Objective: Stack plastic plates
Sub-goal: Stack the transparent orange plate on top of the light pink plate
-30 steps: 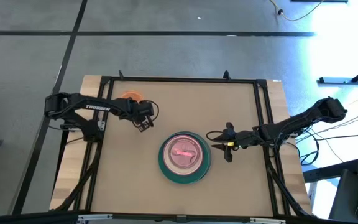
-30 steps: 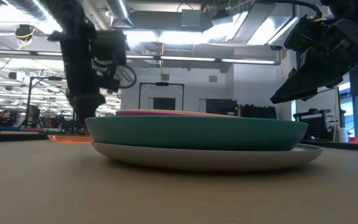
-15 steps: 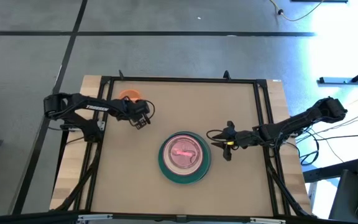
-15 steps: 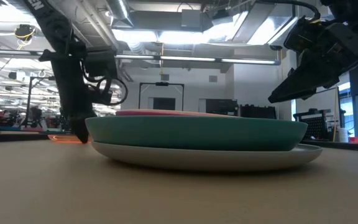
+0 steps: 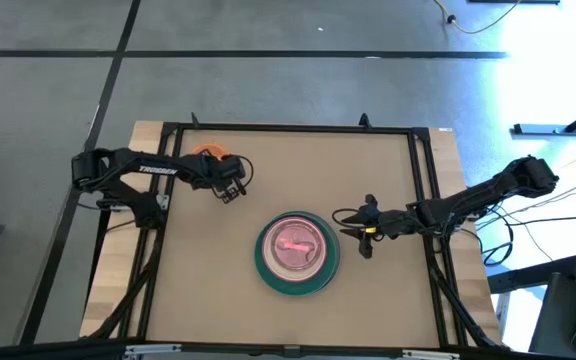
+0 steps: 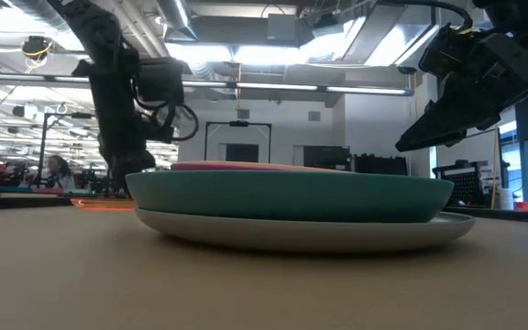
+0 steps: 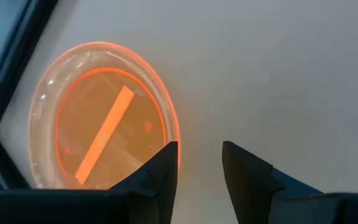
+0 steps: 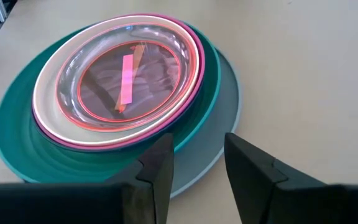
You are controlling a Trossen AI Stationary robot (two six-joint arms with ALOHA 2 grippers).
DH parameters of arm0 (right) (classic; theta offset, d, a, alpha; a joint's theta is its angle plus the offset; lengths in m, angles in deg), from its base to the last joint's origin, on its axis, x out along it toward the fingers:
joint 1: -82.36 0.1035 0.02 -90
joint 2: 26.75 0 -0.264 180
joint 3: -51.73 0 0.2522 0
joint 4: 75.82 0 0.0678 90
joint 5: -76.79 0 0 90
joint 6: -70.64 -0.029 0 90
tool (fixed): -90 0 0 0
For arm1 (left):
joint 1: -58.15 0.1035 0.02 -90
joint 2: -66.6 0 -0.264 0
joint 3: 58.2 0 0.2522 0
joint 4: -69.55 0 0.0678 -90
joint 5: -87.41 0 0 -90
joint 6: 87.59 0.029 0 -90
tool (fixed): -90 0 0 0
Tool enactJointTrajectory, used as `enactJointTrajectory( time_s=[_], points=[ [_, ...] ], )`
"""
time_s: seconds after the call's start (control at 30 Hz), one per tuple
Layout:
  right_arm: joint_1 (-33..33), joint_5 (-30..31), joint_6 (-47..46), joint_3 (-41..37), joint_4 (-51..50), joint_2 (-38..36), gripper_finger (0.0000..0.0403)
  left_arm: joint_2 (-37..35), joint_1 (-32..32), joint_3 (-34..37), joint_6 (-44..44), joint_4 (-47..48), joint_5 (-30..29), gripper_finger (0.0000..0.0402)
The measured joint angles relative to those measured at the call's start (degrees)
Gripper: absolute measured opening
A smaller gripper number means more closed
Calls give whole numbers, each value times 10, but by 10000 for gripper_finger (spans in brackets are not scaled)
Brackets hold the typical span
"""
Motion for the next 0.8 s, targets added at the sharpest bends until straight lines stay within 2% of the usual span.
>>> enactJointTrajectory(
  time_s=[0.17, 0.37, 0.8],
  points=[
    [0, -9, -1, 0, 0, 0, 134, 0, 2, -15, -10, 30, -30, 119],
    [0, -16, -11, 0, -1, 0, 134, 0, 14, 9, -11, 26, -4, 119],
    [0, -11, -8, 0, -1, 0, 134, -4, 34, 82, 8, -52, -12, 113]
  ],
)
